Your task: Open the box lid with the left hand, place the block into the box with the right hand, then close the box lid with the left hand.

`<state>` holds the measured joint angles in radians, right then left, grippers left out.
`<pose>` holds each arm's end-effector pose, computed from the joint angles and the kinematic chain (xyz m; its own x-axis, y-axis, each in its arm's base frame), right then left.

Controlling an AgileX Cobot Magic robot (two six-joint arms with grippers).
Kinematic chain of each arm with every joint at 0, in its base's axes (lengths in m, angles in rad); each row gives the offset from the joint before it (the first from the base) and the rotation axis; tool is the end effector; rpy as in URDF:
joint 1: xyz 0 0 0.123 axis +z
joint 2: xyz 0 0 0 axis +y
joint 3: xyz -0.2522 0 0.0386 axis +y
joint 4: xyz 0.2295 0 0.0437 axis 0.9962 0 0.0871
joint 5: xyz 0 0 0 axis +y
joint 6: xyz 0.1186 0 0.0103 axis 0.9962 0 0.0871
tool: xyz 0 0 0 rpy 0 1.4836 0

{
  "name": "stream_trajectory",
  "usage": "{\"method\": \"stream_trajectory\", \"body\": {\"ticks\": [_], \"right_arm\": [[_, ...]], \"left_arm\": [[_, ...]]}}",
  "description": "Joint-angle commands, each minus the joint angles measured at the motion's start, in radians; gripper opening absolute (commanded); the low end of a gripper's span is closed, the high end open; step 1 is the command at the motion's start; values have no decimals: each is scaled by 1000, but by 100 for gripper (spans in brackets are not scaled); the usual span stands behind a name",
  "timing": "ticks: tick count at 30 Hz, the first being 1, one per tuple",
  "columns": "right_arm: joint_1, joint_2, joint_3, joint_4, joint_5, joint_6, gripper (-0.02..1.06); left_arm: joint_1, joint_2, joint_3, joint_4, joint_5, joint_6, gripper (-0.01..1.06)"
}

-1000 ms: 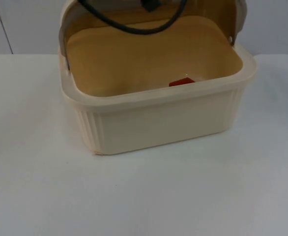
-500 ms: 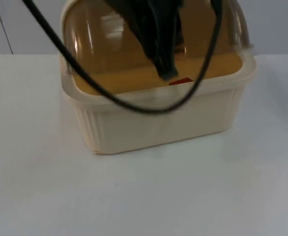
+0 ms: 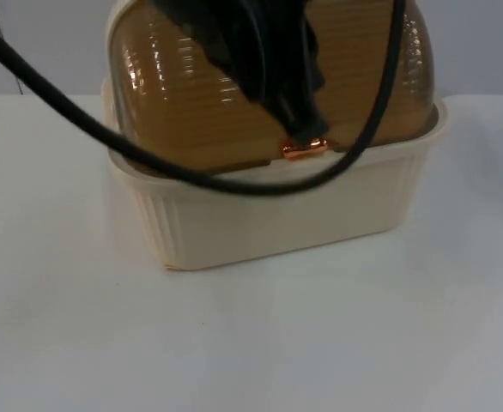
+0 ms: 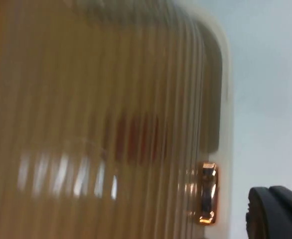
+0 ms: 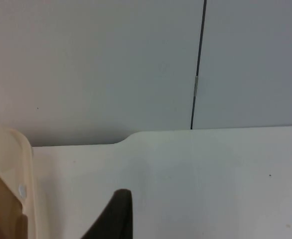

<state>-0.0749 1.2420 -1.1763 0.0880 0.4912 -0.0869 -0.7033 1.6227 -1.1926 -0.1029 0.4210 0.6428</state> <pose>0.2926 -0.0170 0.3490 -0.4503 0.0245 -0.8926 0.0337 0.9994 0.0104 0.2747 -0.2395 0.2347 -0.1000 0.7682 -0.6324 0.8457 0.4005 0.3527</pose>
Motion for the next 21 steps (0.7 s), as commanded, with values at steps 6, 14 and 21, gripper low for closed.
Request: {"method": "stream_trajectory", "body": {"ticks": [6, 14, 21], "right_arm": [[3, -3, 3, -6, -17, 0, 105], [3, -3, 3, -6, -17, 0, 105], [3, -3, 3, -4, -17, 0, 105]], "left_arm": [[14, -144, 3, -46, -21, -44, 0], [236, -275, 3, -48, -69, -175, 0], [460, -287, 3, -120, -59, -373, 0]]}}
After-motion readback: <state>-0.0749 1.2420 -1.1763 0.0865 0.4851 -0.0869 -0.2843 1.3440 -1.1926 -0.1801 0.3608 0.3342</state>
